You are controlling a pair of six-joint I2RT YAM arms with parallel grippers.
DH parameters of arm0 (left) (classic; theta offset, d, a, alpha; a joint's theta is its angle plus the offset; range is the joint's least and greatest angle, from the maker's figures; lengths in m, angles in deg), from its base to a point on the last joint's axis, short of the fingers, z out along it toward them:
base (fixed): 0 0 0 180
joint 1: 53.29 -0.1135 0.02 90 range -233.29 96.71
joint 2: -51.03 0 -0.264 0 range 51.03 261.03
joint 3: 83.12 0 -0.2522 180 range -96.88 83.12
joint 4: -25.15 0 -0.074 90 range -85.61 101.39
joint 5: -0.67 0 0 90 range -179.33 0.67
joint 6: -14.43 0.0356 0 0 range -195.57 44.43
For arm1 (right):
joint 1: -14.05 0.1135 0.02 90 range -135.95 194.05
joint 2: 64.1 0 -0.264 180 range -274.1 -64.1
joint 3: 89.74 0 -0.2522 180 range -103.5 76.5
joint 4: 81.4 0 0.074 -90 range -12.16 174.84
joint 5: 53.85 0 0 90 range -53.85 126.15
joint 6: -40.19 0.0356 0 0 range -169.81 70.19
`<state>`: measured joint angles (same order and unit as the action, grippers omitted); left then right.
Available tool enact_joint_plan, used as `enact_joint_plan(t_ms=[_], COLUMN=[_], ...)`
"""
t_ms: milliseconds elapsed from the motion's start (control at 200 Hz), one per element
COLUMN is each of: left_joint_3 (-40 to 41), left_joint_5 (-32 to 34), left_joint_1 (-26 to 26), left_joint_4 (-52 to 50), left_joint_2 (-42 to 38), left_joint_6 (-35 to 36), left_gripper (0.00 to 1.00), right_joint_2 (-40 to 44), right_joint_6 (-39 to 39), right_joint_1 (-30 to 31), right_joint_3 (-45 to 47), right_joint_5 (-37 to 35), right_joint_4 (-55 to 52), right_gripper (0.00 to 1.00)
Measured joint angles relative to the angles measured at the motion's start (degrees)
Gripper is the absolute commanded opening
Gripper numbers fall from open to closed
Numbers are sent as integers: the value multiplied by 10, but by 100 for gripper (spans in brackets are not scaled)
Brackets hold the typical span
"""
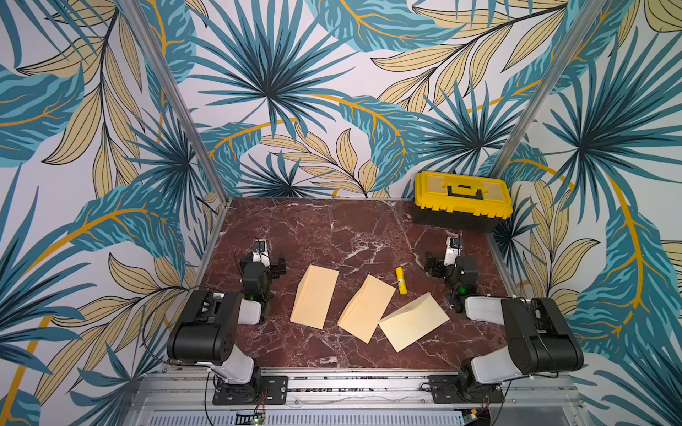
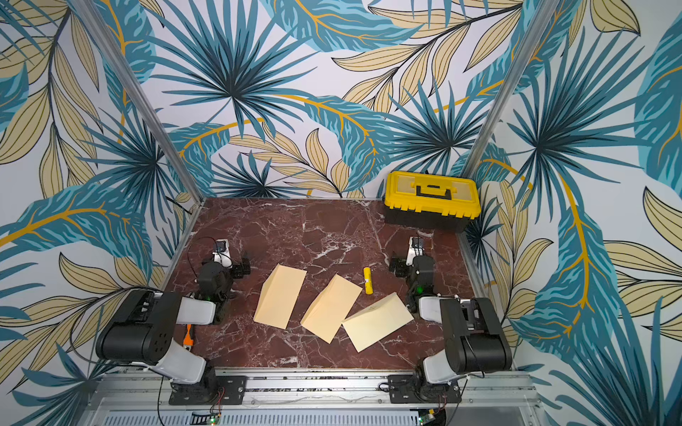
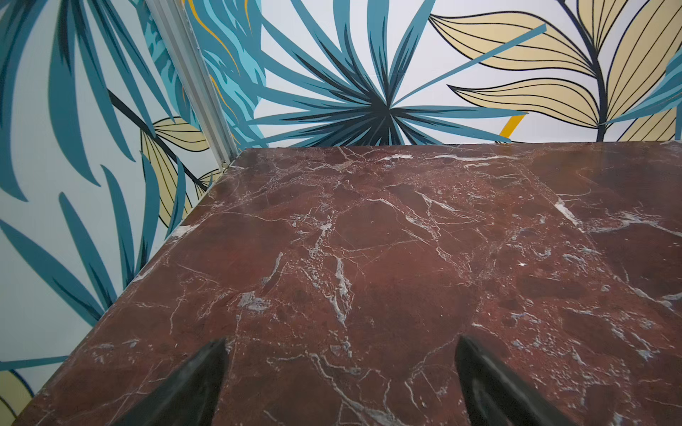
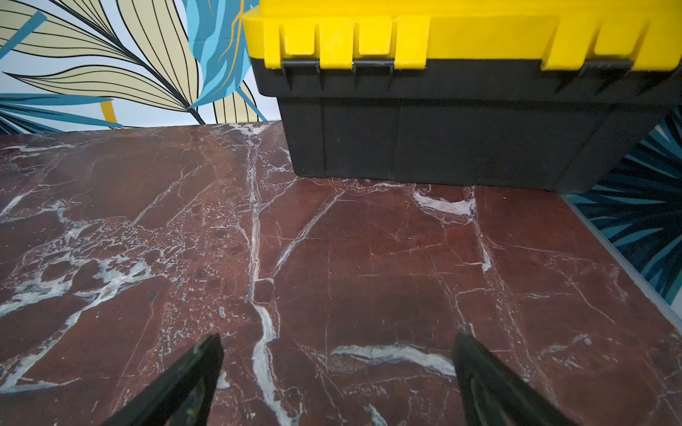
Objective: Seal the envelope with a glue stick
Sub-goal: Pick up the glue stick from the center of the board.
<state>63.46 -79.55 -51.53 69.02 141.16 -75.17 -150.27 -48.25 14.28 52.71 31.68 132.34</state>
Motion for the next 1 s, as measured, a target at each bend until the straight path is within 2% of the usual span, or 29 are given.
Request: enact_joint_plan(t_ms=[997], left_joint_3=[0], left_joint_5=[11], left_joint_1=[0], left_joint_4=[0], left_joint_2=[-3], left_joint_6=[-5], left_gripper=[100], right_joint_2=[7], right_joint_6=[-3], right_joint_1=[2], right_joint_3=[-2], right_joint_5=[-3], right_joint_4=[-16], right_gripper=[100])
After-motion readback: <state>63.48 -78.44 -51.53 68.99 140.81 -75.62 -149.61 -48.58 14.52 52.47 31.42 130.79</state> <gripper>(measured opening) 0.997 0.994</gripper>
